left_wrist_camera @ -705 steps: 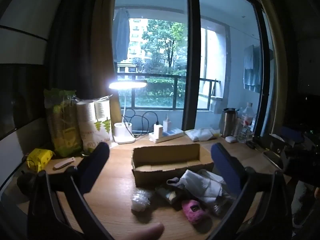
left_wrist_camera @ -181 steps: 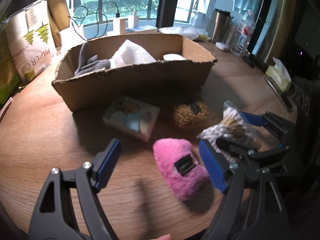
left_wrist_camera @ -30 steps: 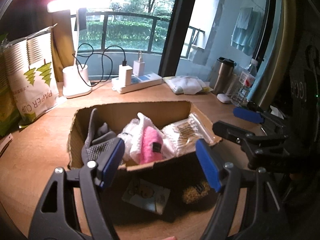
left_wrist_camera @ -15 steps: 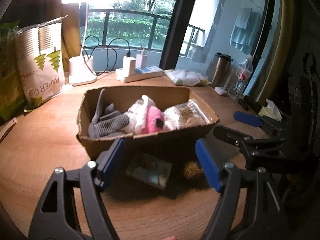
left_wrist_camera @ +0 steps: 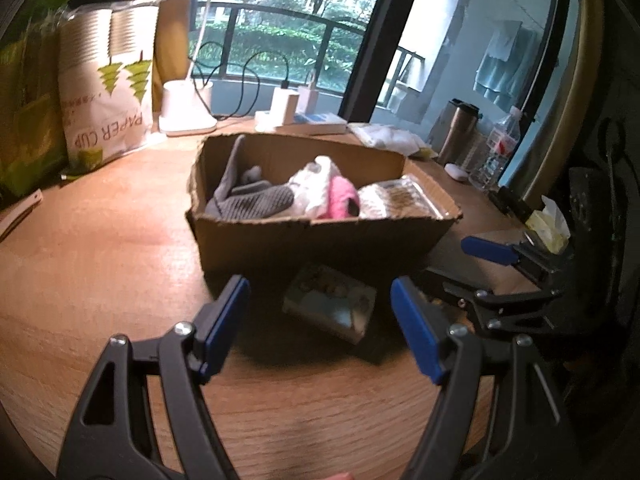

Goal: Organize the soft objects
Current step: 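Withdraw both open grippers from the box toward the remaining items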

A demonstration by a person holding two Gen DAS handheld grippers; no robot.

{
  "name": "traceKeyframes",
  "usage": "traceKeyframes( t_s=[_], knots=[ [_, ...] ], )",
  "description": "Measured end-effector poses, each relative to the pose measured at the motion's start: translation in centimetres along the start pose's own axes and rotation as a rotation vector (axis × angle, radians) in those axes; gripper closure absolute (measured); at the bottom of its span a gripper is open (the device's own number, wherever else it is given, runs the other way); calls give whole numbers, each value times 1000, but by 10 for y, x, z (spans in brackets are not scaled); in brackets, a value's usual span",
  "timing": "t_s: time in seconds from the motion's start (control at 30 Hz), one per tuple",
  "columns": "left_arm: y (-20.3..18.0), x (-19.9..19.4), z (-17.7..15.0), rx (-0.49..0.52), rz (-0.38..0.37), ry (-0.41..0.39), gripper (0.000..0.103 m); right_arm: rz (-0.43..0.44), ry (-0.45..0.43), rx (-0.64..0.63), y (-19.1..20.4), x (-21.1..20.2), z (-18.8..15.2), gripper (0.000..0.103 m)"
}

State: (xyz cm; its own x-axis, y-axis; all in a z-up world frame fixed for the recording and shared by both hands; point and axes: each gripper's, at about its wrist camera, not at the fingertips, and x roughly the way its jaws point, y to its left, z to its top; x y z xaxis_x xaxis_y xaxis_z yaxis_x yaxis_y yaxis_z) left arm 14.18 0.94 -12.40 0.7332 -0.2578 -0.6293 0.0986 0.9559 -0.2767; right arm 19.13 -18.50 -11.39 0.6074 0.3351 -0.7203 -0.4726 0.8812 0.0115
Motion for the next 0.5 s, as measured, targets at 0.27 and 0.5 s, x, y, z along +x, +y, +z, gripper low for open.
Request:
traceKeyframes(
  t_s=[0.27, 0.5],
  knots=[
    [12, 8, -3, -19, 12, 23, 28, -8, 67, -6, 7, 24, -3, 14],
    [15, 17, -2, -24, 20, 46, 28, -14, 126, -13, 7, 40, -9, 24]
  ],
)
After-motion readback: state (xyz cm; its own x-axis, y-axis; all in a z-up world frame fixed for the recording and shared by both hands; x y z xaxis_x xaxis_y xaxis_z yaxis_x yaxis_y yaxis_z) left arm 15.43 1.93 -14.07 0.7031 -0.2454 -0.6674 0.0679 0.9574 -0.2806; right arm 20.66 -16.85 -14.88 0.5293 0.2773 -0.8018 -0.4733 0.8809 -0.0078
